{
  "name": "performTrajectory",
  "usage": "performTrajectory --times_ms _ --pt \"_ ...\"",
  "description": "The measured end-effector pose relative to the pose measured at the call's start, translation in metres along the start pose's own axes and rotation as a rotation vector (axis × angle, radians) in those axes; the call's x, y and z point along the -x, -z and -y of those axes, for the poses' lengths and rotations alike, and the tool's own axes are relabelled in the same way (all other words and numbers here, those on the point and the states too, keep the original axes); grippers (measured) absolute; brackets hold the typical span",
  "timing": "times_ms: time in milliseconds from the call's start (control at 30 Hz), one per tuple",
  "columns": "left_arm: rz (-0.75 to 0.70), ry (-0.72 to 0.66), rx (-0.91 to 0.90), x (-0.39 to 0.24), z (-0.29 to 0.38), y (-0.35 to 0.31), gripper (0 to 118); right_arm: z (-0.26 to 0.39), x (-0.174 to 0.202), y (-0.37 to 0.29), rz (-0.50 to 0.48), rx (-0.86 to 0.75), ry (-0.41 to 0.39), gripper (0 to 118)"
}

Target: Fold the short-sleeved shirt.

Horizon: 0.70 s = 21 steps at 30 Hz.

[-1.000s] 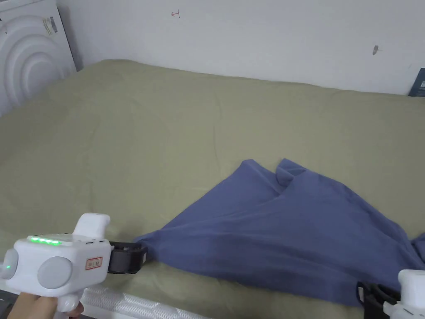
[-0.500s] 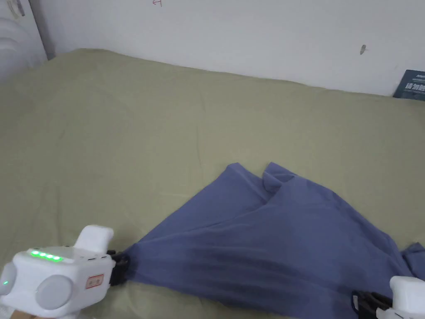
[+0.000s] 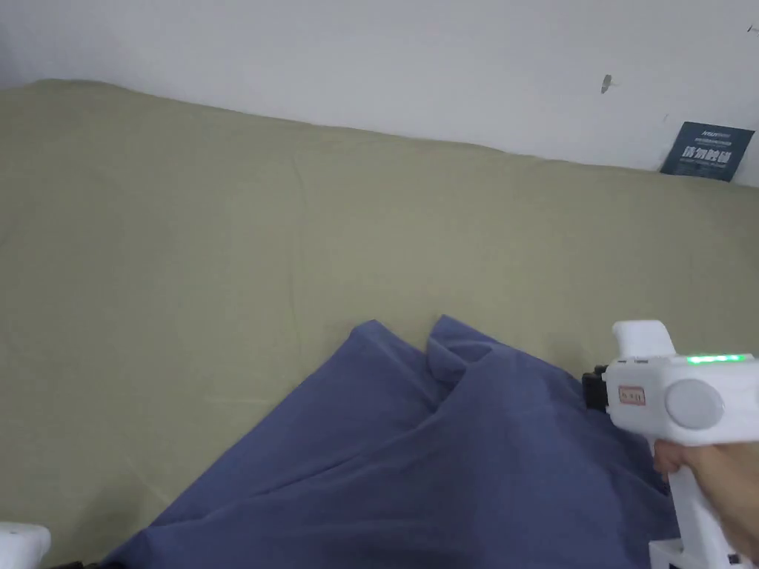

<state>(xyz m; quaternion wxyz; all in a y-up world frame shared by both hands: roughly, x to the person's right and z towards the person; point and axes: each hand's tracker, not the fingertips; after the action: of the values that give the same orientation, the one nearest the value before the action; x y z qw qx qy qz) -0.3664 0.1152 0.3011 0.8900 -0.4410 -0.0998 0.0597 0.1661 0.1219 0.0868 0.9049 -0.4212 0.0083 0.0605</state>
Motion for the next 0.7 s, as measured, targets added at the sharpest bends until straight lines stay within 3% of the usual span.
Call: performTrajectory --times_ms 67,100,133,167,200,233,267,333,400,433,467,500,533,567,600,700 --pt "0.003 0.002 0.008 0.001 -0.002 0.004 3 -0.009 -0.007 0.022 0.004 0.039 -0.015 0" --pt "0.001 0.005 0.009 0.001 -0.002 0.006 3 -0.011 -0.01 0.03 0.015 0.054 -0.012 7" --pt "0.0 0.005 0.01 0.001 -0.004 0.007 3 -0.012 -0.011 0.035 0.018 0.06 -0.011 54" --pt "0.003 0.008 0.013 0.0 -0.005 0.008 4 -0.011 -0.012 0.04 0.033 0.087 -0.026 87" --pt "0.0 0.014 0.016 0.003 -0.004 0.011 4 -0.011 -0.012 0.045 0.039 0.097 -0.024 102" --pt "-0.003 0.016 0.016 0.003 -0.004 0.013 4 -0.008 -0.014 0.05 0.034 0.148 -0.035 102" --pt "-0.002 0.019 0.018 0.003 -0.005 0.014 4 -0.002 -0.017 0.049 0.048 0.151 -0.035 116" --pt "-0.003 0.022 0.02 0.0 -0.005 0.016 4 0.007 -0.017 0.055 0.021 0.133 -0.038 105" --pt "-0.009 0.023 0.023 -0.001 -0.005 0.018 3 0.007 -0.007 0.044 0.031 0.135 -0.019 105" --pt "-0.011 0.021 0.025 -0.002 -0.005 0.02 4 0.003 -0.003 0.035 0.014 0.138 0.022 99" --pt "-0.014 0.017 0.029 -0.002 -0.005 0.02 4 0.002 -0.001 0.026 -0.03 0.144 0.058 85" --pt "-0.017 0.013 0.03 -0.003 -0.005 0.019 4 0.001 0.004 0.014 -0.031 0.115 0.056 59" --pt "-0.02 0.011 0.031 -0.003 -0.006 0.019 4 -0.001 -0.004 0.021 -0.024 0.084 0.032 0" --pt "-0.027 0.007 0.038 -0.004 -0.008 0.018 4 -0.003 -0.001 0.011 -0.058 0.091 0.013 0" --pt "-0.033 0.004 0.037 -0.008 -0.01 0.013 4 -0.006 0.002 -0.004 -0.022 0.054 0.006 0" --pt "-0.042 0.007 0.013 -0.015 -0.021 -0.005 3 -0.011 -0.012 -0.037 -0.046 -0.03 -0.026 0"
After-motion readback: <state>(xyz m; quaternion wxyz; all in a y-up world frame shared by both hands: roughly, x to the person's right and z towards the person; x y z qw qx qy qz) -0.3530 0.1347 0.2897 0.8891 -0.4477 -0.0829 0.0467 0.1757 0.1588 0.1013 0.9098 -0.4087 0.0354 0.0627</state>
